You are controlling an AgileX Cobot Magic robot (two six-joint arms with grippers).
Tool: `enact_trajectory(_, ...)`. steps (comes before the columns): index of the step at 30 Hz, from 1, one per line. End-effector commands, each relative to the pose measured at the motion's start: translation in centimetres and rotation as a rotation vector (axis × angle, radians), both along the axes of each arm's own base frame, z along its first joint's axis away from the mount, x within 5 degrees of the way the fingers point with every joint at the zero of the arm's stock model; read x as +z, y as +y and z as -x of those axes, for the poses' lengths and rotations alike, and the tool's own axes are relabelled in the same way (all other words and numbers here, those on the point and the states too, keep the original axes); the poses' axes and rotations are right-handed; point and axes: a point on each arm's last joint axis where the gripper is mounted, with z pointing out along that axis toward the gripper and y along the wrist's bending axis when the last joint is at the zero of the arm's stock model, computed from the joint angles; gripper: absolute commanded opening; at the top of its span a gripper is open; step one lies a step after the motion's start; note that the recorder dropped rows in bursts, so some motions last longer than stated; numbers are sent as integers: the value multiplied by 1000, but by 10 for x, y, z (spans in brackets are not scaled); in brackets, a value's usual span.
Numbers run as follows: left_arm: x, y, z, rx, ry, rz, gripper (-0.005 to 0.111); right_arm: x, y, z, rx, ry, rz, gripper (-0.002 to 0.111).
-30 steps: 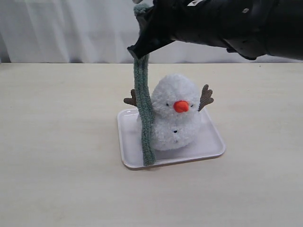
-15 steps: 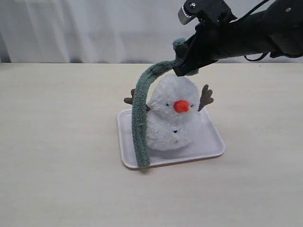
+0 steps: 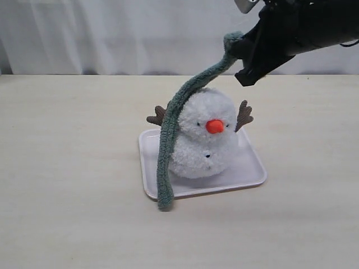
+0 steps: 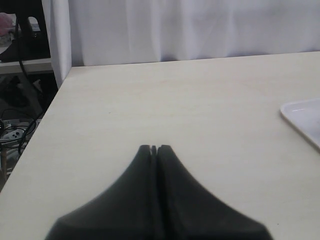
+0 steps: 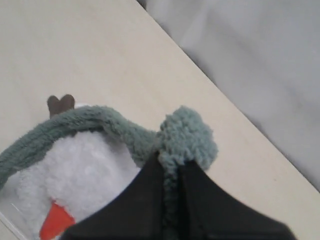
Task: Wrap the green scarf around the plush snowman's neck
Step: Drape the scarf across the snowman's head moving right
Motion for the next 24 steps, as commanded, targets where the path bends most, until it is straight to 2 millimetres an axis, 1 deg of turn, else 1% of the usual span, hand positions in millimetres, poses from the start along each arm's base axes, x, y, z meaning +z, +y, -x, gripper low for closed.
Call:
enact_trajectory(1, 0, 0, 0, 1, -10, -1, 0, -12, -12, -5, -133, 71, 60, 4)
enact_trajectory(3, 0, 0, 0, 1, -10, -1, 0, -20, -14, -8, -175, 117, 78, 4)
enact_trajectory(7, 0, 0, 0, 1, -10, -1, 0, -35, -13, -12, -181, 186, 111, 4)
enact_trajectory(12, 0, 0, 0, 1, -10, -1, 0, -52, -11, -19, -222, 255, 95, 4)
enact_trajectory(17, 0, 0, 0, 1, -10, -1, 0, -68, -11, -19, -219, 351, 138, 4)
enact_trajectory(19, 0, 0, 0, 1, -10, -1, 0, -73, -11, -17, -214, 397, 162, 4)
enact_trajectory(24, 0, 0, 0, 1, -10, -1, 0, -76, -13, -12, -208, 461, 193, 4)
